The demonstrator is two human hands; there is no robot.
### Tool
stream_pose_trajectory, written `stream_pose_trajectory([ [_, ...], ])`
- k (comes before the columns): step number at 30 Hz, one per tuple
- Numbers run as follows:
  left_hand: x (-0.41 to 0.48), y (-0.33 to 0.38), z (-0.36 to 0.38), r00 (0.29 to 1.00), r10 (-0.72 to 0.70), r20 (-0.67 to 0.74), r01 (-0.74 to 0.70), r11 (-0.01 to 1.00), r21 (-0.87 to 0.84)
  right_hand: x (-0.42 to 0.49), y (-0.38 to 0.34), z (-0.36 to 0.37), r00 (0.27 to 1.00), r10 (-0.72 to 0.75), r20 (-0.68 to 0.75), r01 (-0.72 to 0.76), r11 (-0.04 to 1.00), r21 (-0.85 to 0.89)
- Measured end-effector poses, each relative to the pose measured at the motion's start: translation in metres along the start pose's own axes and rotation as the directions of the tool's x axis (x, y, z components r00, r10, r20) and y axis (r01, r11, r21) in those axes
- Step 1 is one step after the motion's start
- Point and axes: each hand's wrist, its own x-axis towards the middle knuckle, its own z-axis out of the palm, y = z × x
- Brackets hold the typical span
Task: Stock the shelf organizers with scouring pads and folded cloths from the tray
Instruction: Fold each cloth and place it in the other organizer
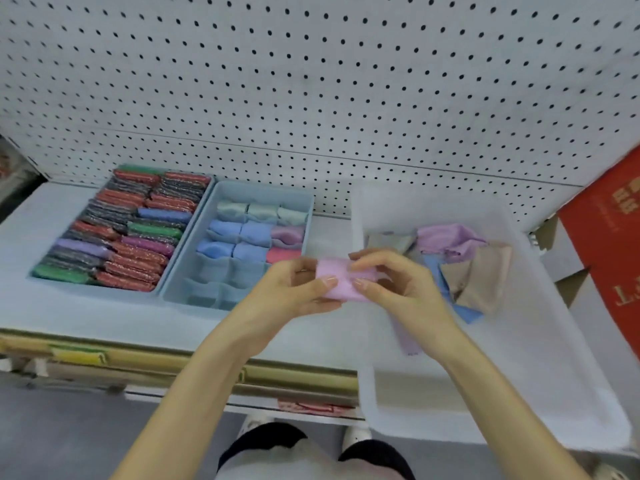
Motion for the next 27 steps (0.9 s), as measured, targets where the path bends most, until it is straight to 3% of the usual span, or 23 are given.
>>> stream_pose_trajectory([
  [3, -0.004, -0.003, -0.048, 1.000, 0.012, 0.018, -0.014, 0.994, 0.106, 0.016, 0.002, 0.039, 0.993, 0.120, 0.019, -0.120, 0.993, 0.016],
  [7, -0.002, -0.001, -0.123, 0.998, 0.023, 0.055, -0.039, 0.952, 0.302, 0.043, 0.006, 0.097, 0.963, 0.200, 0.179, -0.180, 0.976, -0.122],
  [12, 0.006, -0.003, -0.193, 0.999, 0.048, -0.024, -0.037, 0.939, 0.343, 0.077, 0.013, 0.156, 0.934, 0.245, 0.259, -0.202, 0.963, -0.181],
  [16, 0.014, -0.016, -0.245, 0.947, 0.252, -0.199, -0.118, 0.850, 0.514, 0.112, 0.026, 0.186, 0.943, 0.313, 0.114, -0.279, 0.929, -0.243],
  [19, 0.017, -0.026, -0.269, 0.905, 0.373, -0.204, -0.196, 0.793, 0.577, 0.142, 0.042, 0.200, 0.961, 0.271, -0.061, -0.271, 0.868, -0.415],
  [23, 0.020, -0.039, -0.279, 0.922, 0.343, -0.180, -0.211, 0.834, 0.509, 0.157, 0.067, 0.224, 0.971, 0.239, -0.015, -0.198, 0.763, -0.615],
  [27, 0.020, -0.045, -0.283, 0.932, 0.323, -0.165, -0.200, 0.837, 0.509, 0.152, 0.078, 0.230, 0.986, 0.165, 0.017, -0.084, 0.583, -0.808],
])
